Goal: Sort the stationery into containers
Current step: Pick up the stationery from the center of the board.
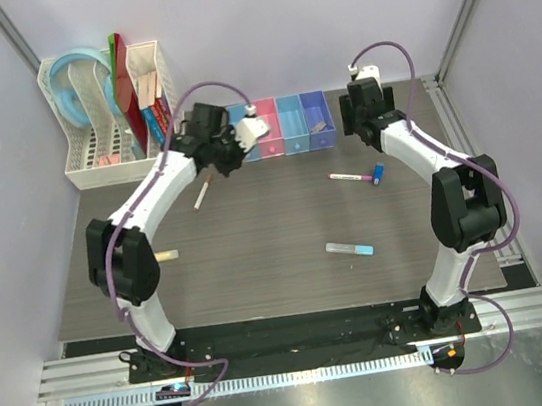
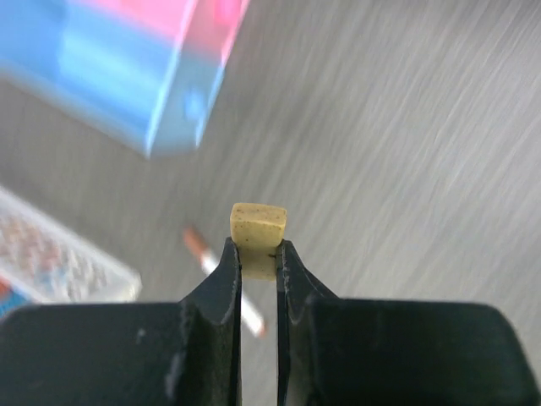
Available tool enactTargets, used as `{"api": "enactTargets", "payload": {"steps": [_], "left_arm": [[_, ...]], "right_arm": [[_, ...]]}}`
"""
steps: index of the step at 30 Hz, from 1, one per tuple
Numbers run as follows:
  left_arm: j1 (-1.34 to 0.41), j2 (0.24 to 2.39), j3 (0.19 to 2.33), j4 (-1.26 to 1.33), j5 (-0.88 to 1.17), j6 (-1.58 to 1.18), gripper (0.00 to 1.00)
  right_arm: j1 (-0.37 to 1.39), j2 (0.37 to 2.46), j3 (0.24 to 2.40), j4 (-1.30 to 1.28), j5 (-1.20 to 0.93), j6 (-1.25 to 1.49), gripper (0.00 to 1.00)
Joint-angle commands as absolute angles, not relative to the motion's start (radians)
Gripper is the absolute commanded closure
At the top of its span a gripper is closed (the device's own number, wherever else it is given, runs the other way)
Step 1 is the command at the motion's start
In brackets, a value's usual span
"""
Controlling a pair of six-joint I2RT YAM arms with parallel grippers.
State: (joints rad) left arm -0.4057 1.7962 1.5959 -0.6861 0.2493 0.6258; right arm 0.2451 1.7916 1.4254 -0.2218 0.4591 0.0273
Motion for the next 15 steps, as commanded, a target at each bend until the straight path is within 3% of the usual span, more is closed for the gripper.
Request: {"api": "enactTargets", "payload": {"steps": [1,9,15], "left_arm": [[-0.512,1.943,1.757,-0.473,0.183,0.539,1.0],[-0.561,2.29,2.224,-0.32,0.157,0.399,1.0],[-0.618,2.408,2.246,-0.111,0.089,0.41,1.0]], "right_arm": [[0.192,1.724,1.35,-0.27,0.489,0.003,0.19],[0.109,1.629,1.214,-0.268,0.492,0.005,0.19],[0.097,1.608,1.206,-0.259,0.489,0.005,0.19]]}}
